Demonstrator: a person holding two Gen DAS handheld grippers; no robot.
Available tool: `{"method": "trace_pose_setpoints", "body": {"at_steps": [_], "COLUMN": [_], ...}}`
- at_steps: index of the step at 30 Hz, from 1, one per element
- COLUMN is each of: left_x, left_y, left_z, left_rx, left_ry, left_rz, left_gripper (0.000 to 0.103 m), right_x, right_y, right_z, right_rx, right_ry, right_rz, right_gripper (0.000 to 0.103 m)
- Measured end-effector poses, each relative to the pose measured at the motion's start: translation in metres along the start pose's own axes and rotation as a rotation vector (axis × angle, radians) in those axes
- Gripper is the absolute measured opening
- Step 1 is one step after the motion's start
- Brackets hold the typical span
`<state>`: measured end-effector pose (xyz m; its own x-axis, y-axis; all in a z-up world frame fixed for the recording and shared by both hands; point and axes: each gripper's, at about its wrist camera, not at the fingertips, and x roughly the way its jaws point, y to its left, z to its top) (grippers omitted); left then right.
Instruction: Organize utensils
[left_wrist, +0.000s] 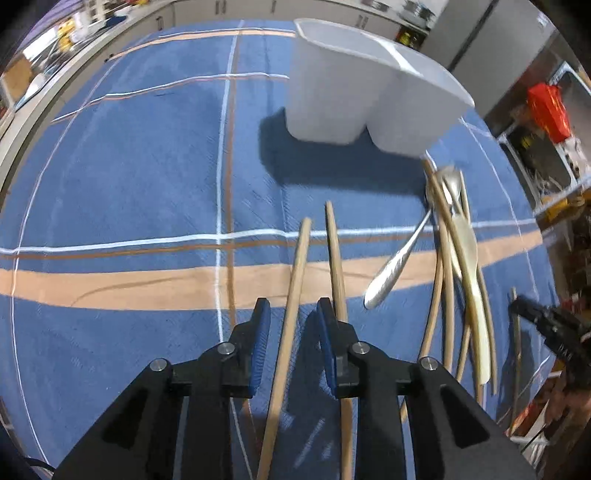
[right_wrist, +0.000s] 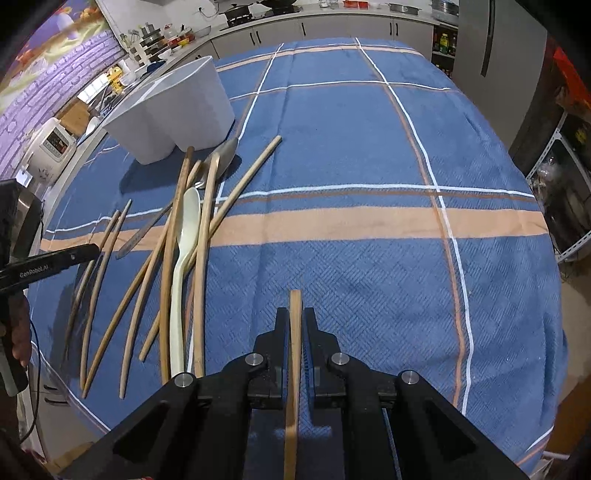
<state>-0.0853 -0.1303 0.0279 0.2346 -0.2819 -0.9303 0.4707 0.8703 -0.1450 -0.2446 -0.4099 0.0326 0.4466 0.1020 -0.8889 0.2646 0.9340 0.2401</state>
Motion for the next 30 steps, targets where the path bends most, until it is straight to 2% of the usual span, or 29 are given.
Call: {"method": "trace_pose_setpoints", "body": {"at_steps": [4, 13, 14, 18, 23, 30], "left_x": [0.006, 0.016, 0.017, 0.014, -0.024, -0.094], "left_y": [-0.011, -0.039, -0.040, -0.039, -0.018, -0.001], "left_z": [0.009, 0.030, 0.030, 0.028, 0.018, 0.001], "left_rx": [0.056, 0.160, 0.157, 0.102, 0.030, -0.041], "left_ry": [-0.007, 0.002, -0.005, -0.040, -0.133, -0.301], "left_rz": [0.030, 0.077, 0.073, 0.023, -0.021, -0.059], "left_gripper": [0.017, 0.016, 0.006, 0.006, 0.006, 0.006], "right_x": [0.004, 0.014, 0.015, 0.016, -0.008, -0.055], "right_y": [0.000, 0.012, 0.013, 0.014, 0.009, 0.021], "right_z": [0.001, 0.016, 0.017, 0.018, 0.017, 0.016], "right_rx": [-0.001, -0.031, -0.032, -0.039, 0.013, 0.009], "right_ry": [0.008, 0.041, 0.040, 0.011, -0.098, -0.253], "right_rz": [-0.007, -0.039, -0.036, -0.007, 0.062, 0.099], "right_gripper": [0.007, 0.008, 0.008, 0.007, 0.007, 0.007]}}
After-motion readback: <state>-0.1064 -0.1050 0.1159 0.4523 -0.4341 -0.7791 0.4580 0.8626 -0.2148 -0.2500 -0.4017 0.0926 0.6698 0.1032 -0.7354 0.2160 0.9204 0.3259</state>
